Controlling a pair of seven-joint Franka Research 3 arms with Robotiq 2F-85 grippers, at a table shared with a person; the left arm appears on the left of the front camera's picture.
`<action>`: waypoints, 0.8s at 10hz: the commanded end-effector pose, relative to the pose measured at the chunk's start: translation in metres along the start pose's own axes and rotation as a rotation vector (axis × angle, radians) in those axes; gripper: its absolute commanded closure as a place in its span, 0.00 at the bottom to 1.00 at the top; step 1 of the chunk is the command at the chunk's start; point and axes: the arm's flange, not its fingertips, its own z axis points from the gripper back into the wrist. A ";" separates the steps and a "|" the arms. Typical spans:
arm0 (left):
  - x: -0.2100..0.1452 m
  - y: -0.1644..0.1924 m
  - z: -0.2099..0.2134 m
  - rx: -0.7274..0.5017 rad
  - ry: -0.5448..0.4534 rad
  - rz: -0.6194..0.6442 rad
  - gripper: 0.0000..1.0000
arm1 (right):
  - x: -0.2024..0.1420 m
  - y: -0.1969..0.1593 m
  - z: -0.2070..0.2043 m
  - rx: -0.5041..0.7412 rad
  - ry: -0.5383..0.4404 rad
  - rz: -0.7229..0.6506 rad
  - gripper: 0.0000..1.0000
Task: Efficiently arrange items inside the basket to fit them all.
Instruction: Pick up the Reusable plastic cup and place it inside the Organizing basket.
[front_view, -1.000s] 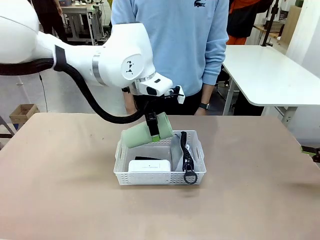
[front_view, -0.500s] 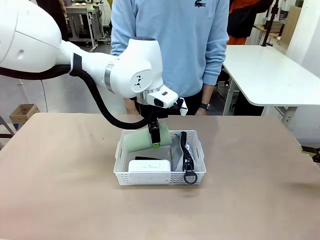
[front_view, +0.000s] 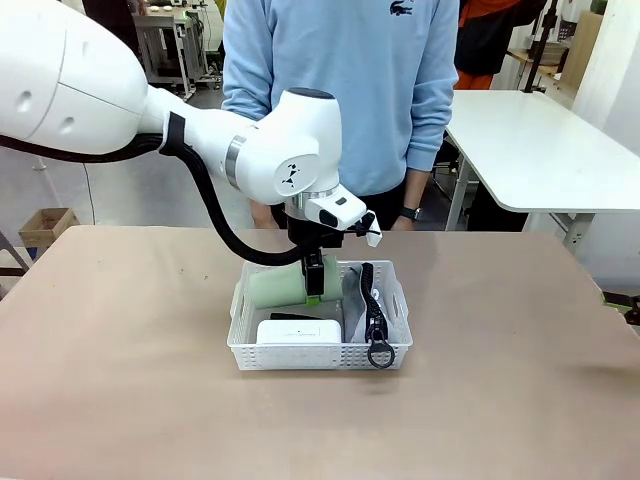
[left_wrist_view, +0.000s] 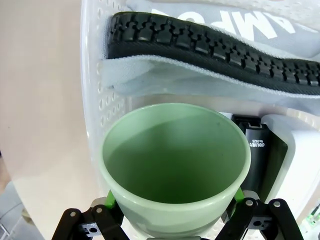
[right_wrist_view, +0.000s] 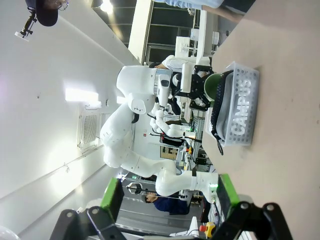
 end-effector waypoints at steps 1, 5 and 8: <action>0.009 0.001 0.003 0.013 0.026 0.004 0.09 | -0.002 0.004 -0.001 0.007 0.000 0.005 0.00; 0.010 0.003 -0.002 0.027 0.047 0.002 0.09 | -0.002 0.004 -0.001 0.007 0.000 0.005 0.00; 0.011 0.005 -0.006 0.027 0.064 -0.006 0.09 | -0.002 0.004 -0.001 0.007 0.000 0.005 0.00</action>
